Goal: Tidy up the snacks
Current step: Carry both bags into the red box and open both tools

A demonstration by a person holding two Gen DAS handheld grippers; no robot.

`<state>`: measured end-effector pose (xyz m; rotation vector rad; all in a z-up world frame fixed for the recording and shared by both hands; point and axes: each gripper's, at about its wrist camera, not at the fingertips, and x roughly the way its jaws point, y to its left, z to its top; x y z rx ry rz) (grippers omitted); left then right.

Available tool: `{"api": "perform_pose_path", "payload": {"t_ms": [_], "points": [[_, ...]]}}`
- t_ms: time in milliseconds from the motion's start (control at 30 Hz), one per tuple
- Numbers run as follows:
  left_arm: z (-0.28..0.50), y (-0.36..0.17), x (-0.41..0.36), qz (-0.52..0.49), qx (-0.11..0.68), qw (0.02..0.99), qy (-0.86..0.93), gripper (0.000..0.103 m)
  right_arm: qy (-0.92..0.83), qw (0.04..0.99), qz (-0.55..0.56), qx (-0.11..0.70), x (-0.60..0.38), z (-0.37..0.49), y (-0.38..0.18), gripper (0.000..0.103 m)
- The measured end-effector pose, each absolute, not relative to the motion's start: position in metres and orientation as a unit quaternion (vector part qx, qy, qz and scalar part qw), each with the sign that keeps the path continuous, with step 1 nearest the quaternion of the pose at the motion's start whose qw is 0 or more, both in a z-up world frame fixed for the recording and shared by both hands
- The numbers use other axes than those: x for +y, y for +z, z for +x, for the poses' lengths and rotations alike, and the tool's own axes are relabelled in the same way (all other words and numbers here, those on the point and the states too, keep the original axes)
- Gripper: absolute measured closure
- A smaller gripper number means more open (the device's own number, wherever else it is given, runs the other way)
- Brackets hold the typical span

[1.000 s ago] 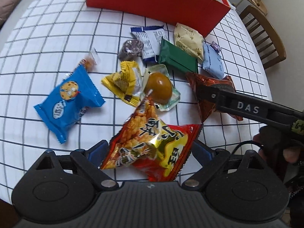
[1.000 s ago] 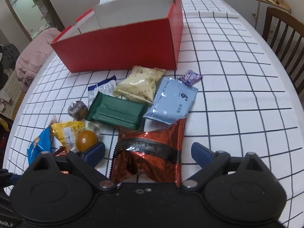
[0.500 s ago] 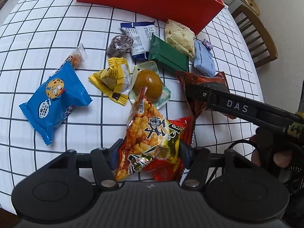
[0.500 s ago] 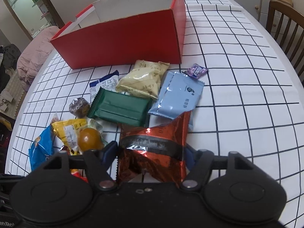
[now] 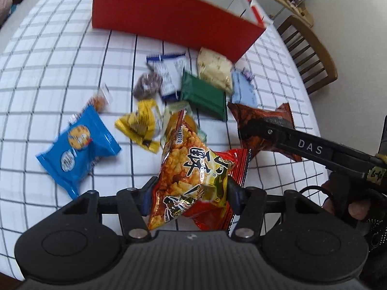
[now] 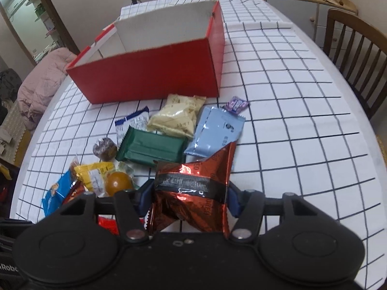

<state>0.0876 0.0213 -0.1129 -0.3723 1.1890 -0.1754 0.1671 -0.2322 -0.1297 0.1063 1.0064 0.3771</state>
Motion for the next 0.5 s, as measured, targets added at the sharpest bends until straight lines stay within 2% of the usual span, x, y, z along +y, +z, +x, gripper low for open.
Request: {"api": "perform_pose_path", "payload": {"t_ms": [500], "points": [[0.114,-0.029,0.052,-0.137,0.467,0.869,-0.085,0.046,0.183,0.895,0.053,0.403,-0.213,0.184,-0.052,0.044]]}}
